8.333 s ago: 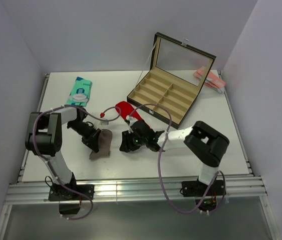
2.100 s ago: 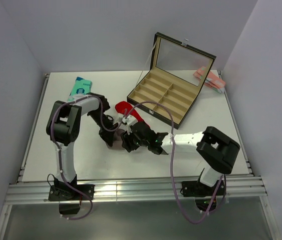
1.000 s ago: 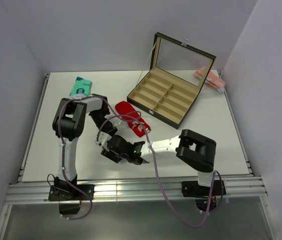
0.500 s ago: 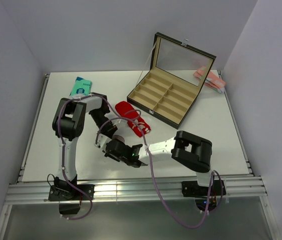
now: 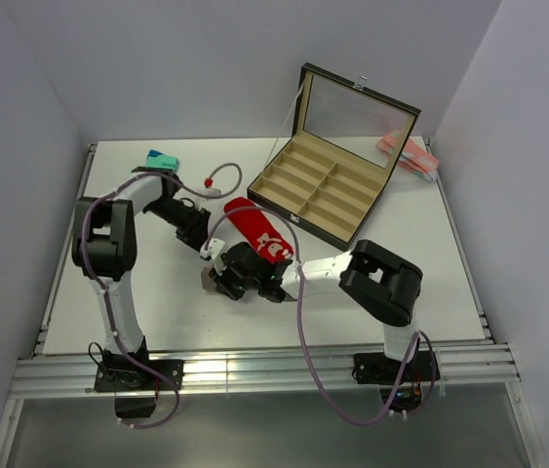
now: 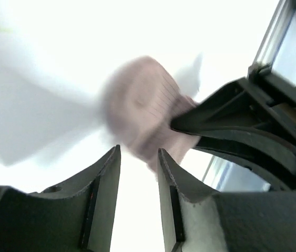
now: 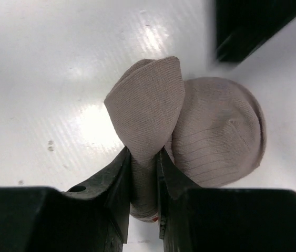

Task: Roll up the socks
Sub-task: Roll the sock at the center of the board.

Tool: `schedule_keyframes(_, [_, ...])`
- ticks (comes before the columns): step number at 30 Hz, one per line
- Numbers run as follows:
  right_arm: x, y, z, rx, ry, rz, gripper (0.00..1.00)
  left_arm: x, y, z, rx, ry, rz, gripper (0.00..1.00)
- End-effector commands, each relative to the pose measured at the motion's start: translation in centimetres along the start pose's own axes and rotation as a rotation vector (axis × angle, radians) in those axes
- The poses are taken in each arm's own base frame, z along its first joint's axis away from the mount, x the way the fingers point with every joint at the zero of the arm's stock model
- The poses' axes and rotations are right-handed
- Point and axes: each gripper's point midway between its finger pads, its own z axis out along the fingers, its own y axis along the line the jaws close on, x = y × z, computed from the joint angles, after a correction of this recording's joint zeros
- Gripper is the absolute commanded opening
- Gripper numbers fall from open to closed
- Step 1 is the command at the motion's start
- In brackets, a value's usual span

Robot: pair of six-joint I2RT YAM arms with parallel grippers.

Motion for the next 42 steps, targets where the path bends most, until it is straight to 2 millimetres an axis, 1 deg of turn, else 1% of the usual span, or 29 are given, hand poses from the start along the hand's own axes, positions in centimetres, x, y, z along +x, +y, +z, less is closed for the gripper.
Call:
schedule_keyframes(1, [3.7, 2.2, -0.4, -0.175, 0.121, 0.075, 0.10, -4.7, -0.1, -4.2, -0.018, -0.255, 0.068, 0.39])
schedule_keyframes(2, [3.8, 2.3, -0.4, -0.198, 0.129, 0.088, 0.10, -4.5, 0.4, -5.3, -0.034, -0.290, 0.056, 0.39])
schedule_keyframes(3, [4.0, 1.8, -0.4, -0.209, 0.140, 0.118, 0.10, -5.3, 0.7, -6.4, -0.076, -0.337, 0.094, 0.40])
schedule_keyframes(5, [4.0, 1.8, -0.3, -0.272, 0.155, 0.159, 0.10, -4.6, 1.4, -7.0, -0.127, -0.356, 0.110, 0.40])
schedule_keyframes(6, [4.3, 0.9, -0.4, -0.277, 0.173, 0.200, 0.10, -5.4, 1.4, -8.0, -0.189, -0.388, 0.182, 0.40])
schedule_keyframes(7, [4.2, 0.7, -0.1, -0.298, 0.184, 0.220, 0.11, -4.3, 1.9, -7.4, -0.223, -0.373, 0.188, 0.40])
schedule_keyframes(8, [4.2, 0.6, -0.1, -0.321, 0.197, 0.241, 0.11, -4.2, 2.1, -7.6, -0.259, -0.379, 0.214, 0.41])
schedule_keyframes(9, [4.8, 0.6, -0.3, -0.336, 0.241, 0.266, 0.11, -4.3, 2.1, -8.0, -0.314, -0.409, 0.275, 0.41])
schedule_keyframes(10, [4.5, -0.1, 0.3, -0.336, 0.254, 0.290, 0.11, -4.1, 2.0, -8.1, -0.339, -0.414, 0.299, 0.42])
schedule_keyframes(11, [5.2, 0.0, -0.1, -0.352, 0.312, 0.325, 0.12, -4.2, 1.4, -8.8, -0.378, -0.426, 0.342, 0.43])
schedule_keyframes(12, [5.3, -0.1, 0.0, -0.362, 0.331, 0.345, 0.12, -3.9, 1.4, -8.9, -0.402, -0.424, 0.378, 0.44])
schedule_keyframes(14, [5.2, -0.8, 0.6, -0.377, 0.365, 0.389, 0.13, -3.2, 1.6, -8.2, -0.448, -0.413, 0.425, 0.44])
schedule_keyframes(15, [5.7, -0.6, 0.2, -0.401, 0.409, 0.419, 0.13, -3.3, 0.7, -8.7, -0.486, -0.420, 0.493, 0.45])
schedule_keyframes(16, [5.7, -0.7, 0.5, -0.411, 0.420, 0.431, 0.13, -2.7, 0.9, -7.9, -0.508, -0.422, 0.526, 0.46])
schedule_keyframes(17, [6.0, -0.9, 0.3, -0.414, 0.443, 0.454, 0.13, -3.0, -0.2, -8.1, -0.545, -0.435, 0.591, 0.47])
schedule_keyframes(18, [6.3, -0.7, 0.2, -0.448, 0.459, 0.473, 0.13, -1.5, 0.0, -6.8, -0.555, -0.409, 0.611, 0.50])
schedule_keyframes(19, [5.9, -0.8, 0.2, -0.459, 0.458, 0.489, 0.13, -1.3, -0.2, -6.5, -0.576, -0.406, 0.652, 0.51])
schedule_keyframes(20, [5.9, -1.2, 0.1, -0.468, 0.461, 0.507, 0.13, -2.1, -1.3, -6.8, -0.615, -0.434, 0.734, 0.52])
schedule_keyframes(21, [6.2, -1.3, -0.1, -0.474, 0.478, 0.528, 0.13, -1.1, -1.2, -5.7, -0.615, -0.420, 0.752, 0.54])
schedule_keyframes(22, [6.1, -1.2, -0.1, -0.496, 0.482, 0.544, 0.13, -1.0, -1.6, -5.2, -0.616, -0.414, 0.783, 0.56])
schedule_keyframes(23, [6.2, -1.3, -0.2, -0.502, 0.492, 0.556, 0.13, -1.4, -2.0, -5.4, -0.638, -0.429, 0.825, 0.57])
schedule_keyframes(24, [6.4, -1.6, -0.3, -0.504, 0.504, 0.578, 0.13, -0.7, -2.0, -4.6, -0.636, -0.413, 0.842, 0.59])
schedule_keyframes(26, [6.8, -1.5, -0.4, -0.536, 0.521, 0.603, 0.14, -0.8, -2.8, -3.7, -0.634, -0.406, 0.913, 0.59])
schedule_keyframes(28, [7.1, -1.9, -0.4, -0.542, 0.527, 0.628, 0.14, -0.1, -3.2, -2.3, -0.622, -0.390, 0.950, 0.59])
schedule_keyframes(29, [7.1, -1.9, -0.4, -0.554, 0.528, 0.636, 0.14, -0.1, -3.8, -2.3, -0.632, -0.401, 0.984, 0.60])
schedule_keyframes(31, [7.4, -2.2, -0.4, -0.556, 0.527, 0.657, 0.14, 0.8, -4.0, -1.0, -0.628, -0.386, 1.036, 0.62])
schedule_keyframes(36, [7.7, -2.3, -0.3, -0.579, 0.539, 0.694, 0.14, 2.1, -4.1, 0.9, -0.586, -0.344, 1.078, 0.65])
schedule_keyframes(39, [7.8, -2.5, -0.1, -0.576, 0.549, 0.700, 0.14, 2.2, -4.4, 1.4, -0.591, -0.348, 1.119, 0.67])
schedule_keyframes(42, [7.8, -2.8, 0.0, -0.574, 0.553, 0.719, 0.14, 2.4, -4.4, 2.3, -0.581, -0.330, 1.137, 0.66])
